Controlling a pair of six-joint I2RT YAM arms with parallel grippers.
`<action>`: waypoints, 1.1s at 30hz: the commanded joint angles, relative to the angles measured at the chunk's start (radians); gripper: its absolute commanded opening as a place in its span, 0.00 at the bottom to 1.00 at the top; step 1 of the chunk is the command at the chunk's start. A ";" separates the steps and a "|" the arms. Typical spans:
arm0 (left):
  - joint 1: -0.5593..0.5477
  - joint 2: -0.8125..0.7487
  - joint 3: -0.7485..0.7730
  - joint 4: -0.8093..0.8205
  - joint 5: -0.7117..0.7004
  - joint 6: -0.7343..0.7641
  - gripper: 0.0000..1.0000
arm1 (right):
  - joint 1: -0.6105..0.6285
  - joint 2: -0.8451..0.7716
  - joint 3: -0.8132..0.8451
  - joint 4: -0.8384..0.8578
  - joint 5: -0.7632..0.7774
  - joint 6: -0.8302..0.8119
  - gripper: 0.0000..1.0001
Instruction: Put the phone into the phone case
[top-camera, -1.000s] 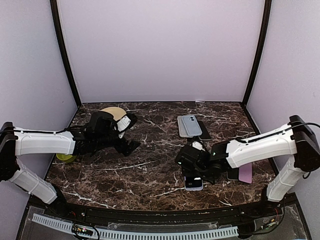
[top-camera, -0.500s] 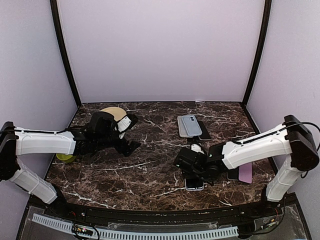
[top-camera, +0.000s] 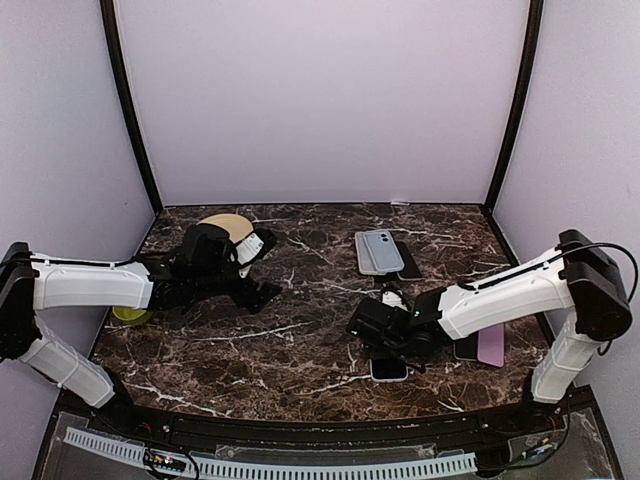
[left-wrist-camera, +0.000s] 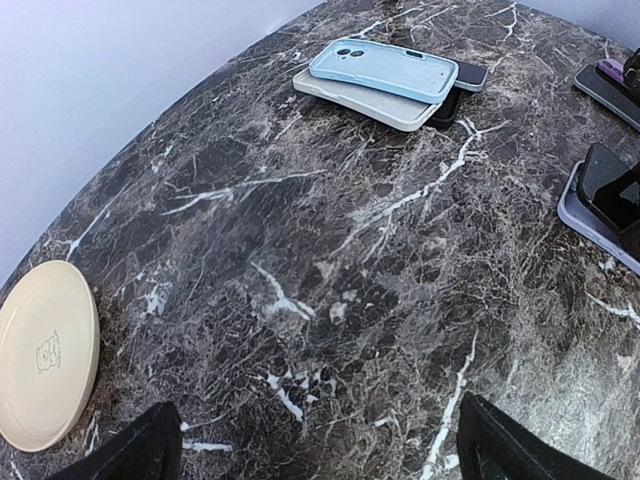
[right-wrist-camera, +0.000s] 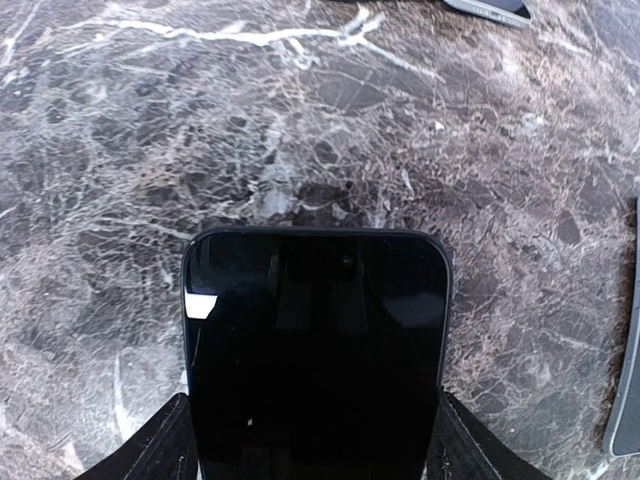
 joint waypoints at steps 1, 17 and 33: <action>-0.005 0.002 0.025 -0.016 -0.009 0.010 0.98 | -0.014 0.036 -0.005 -0.033 -0.079 0.012 0.51; -0.007 0.009 0.025 -0.018 -0.016 0.014 0.98 | -0.051 0.017 0.009 -0.061 -0.116 0.002 0.91; -0.056 -0.001 0.153 -0.196 -0.025 -0.074 0.94 | -0.202 -0.191 0.007 -0.099 -0.341 -0.237 0.84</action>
